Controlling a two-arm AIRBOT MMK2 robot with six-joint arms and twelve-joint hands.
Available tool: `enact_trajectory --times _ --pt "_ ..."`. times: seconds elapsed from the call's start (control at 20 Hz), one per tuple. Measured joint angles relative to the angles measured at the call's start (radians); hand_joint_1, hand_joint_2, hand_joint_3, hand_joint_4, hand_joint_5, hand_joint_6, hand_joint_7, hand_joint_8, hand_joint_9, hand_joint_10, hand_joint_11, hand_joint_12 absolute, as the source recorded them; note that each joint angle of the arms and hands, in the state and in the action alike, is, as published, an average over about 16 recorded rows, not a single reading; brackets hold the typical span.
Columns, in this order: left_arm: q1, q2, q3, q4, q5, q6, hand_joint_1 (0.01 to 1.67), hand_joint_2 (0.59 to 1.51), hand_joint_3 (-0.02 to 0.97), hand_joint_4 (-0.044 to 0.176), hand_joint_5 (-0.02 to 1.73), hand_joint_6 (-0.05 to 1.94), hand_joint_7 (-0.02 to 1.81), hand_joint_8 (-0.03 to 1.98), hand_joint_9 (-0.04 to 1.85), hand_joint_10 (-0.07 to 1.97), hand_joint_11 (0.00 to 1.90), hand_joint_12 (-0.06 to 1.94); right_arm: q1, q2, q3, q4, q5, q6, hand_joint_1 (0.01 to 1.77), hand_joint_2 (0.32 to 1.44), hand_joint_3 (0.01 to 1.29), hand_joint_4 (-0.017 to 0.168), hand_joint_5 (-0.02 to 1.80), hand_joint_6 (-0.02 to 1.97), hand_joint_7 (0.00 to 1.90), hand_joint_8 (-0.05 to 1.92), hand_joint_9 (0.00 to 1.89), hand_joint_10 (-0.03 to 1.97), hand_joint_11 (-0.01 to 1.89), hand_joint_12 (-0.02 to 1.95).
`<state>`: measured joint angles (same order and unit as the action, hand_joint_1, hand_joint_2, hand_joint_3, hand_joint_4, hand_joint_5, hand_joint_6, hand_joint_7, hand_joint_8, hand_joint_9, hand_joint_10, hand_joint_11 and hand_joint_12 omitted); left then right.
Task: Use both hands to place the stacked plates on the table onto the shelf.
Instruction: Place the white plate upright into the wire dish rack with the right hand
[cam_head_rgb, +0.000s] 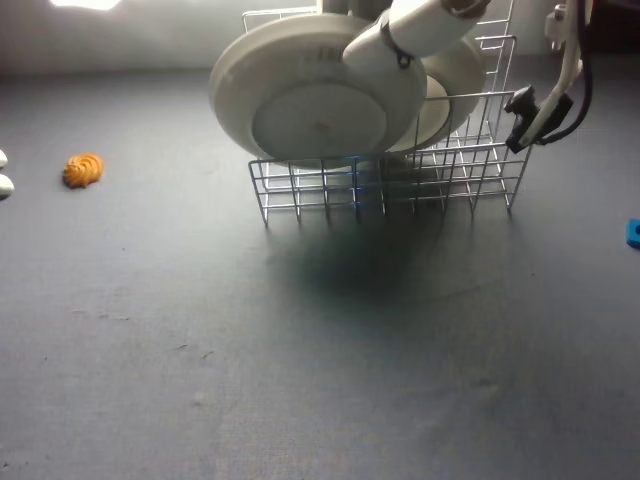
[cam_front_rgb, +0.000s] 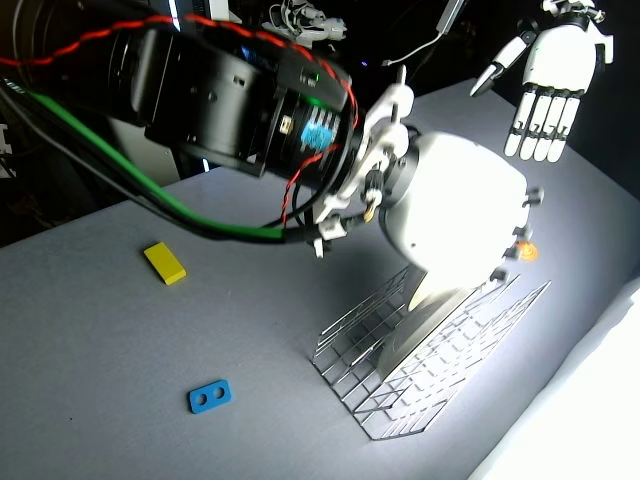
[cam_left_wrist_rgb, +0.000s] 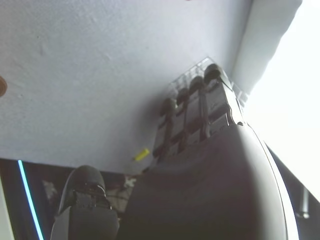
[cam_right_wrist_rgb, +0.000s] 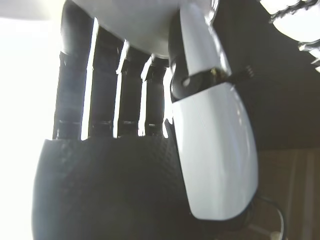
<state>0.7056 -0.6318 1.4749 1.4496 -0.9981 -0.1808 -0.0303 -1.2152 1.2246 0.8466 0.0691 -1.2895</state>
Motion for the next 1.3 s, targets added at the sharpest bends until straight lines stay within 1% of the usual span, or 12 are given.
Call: enact_trajectory --times 0.2,0.45,0.65,0.8,1.0,1.3 --pt "-0.029 0.014 -0.043 -0.024 -0.041 0.008 0.02 1.104 0.014 0.006 0.06 0.02 0.02 0.0 0.02 0.01 0.02 0.01 -0.006 -0.004 0.022 0.013 -0.002 -0.001 1.24 1.07 0.01 -0.008 0.78 1.04 0.93 1.1 1.01 0.78 0.85 1.35" --pt "-0.082 0.041 -0.124 -0.05 -0.095 0.018 0.02 1.104 0.014 0.006 0.06 0.02 0.02 0.0 0.02 0.01 0.02 0.01 -0.012 -0.001 0.033 0.014 -0.008 -0.008 1.23 1.08 0.01 -0.008 0.77 1.04 0.93 1.09 1.01 0.78 0.85 1.37" --pt "-0.129 0.067 -0.193 -0.058 -0.118 0.022 0.02 1.105 0.014 0.006 0.06 0.02 0.02 0.0 0.02 0.01 0.02 0.01 -0.02 0.002 0.036 0.013 -0.012 -0.015 1.23 1.08 0.01 -0.007 0.76 1.04 0.92 1.1 0.99 0.82 0.84 1.4" --pt "-0.165 0.083 -0.234 -0.052 -0.128 0.023 0.02 1.105 0.015 0.005 0.06 0.02 0.02 0.0 0.02 0.01 0.02 0.01 -0.028 0.003 0.037 0.011 -0.014 -0.021 1.23 1.08 0.01 -0.007 0.75 1.05 0.91 1.12 0.98 0.84 0.84 1.41" --pt "-0.194 0.1 -0.268 -0.036 -0.143 0.027 0.02 1.105 0.015 0.004 0.06 0.02 0.02 0.0 0.02 0.01 0.02 0.01 -0.042 0.003 0.037 0.007 -0.012 -0.028 1.23 1.09 0.01 -0.007 0.74 1.07 0.9 1.15 0.95 0.89 0.83 1.44" --pt "-0.22 0.114 -0.289 -0.02 -0.162 0.035 0.02 1.105 0.015 0.004 0.06 0.02 0.03 0.0 0.02 0.01 0.02 0.01 -0.062 0.001 0.037 0.002 -0.006 -0.032 1.22 1.11 0.01 -0.007 0.71 1.13 0.88 1.2 0.91 0.91 0.8 1.45"
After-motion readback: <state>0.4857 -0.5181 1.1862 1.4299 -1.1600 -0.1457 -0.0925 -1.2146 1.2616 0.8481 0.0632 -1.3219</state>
